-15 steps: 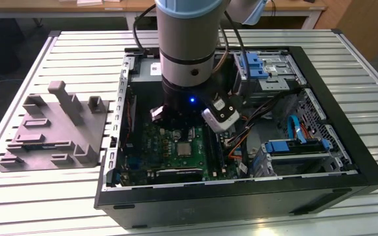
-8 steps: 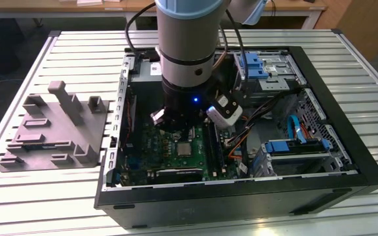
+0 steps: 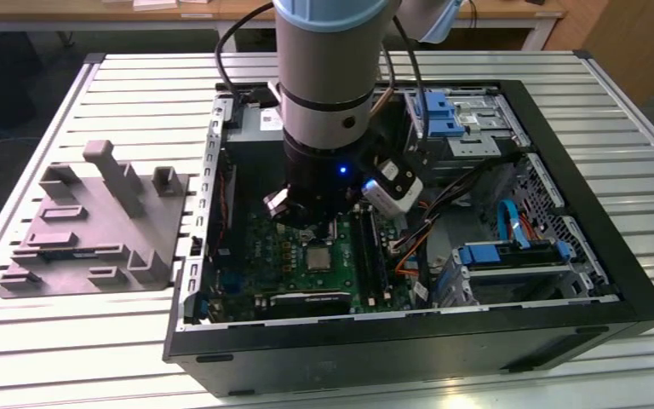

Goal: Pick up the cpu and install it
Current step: 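Close the cpu cover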

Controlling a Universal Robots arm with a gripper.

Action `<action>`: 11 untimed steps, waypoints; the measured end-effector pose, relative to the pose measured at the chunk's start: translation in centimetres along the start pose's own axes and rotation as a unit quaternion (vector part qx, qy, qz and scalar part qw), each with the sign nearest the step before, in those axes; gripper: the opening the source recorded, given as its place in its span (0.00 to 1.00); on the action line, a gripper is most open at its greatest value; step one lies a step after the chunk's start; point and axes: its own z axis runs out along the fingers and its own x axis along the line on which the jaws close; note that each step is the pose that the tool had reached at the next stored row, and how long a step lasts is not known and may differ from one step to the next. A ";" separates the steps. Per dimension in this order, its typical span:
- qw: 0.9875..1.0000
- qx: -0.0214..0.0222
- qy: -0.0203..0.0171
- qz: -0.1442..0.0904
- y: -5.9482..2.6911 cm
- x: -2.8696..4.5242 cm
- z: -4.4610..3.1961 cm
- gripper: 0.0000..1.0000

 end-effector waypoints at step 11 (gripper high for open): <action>1.000 0.000 0.000 -0.006 0.85 -2.04 0.37 0.11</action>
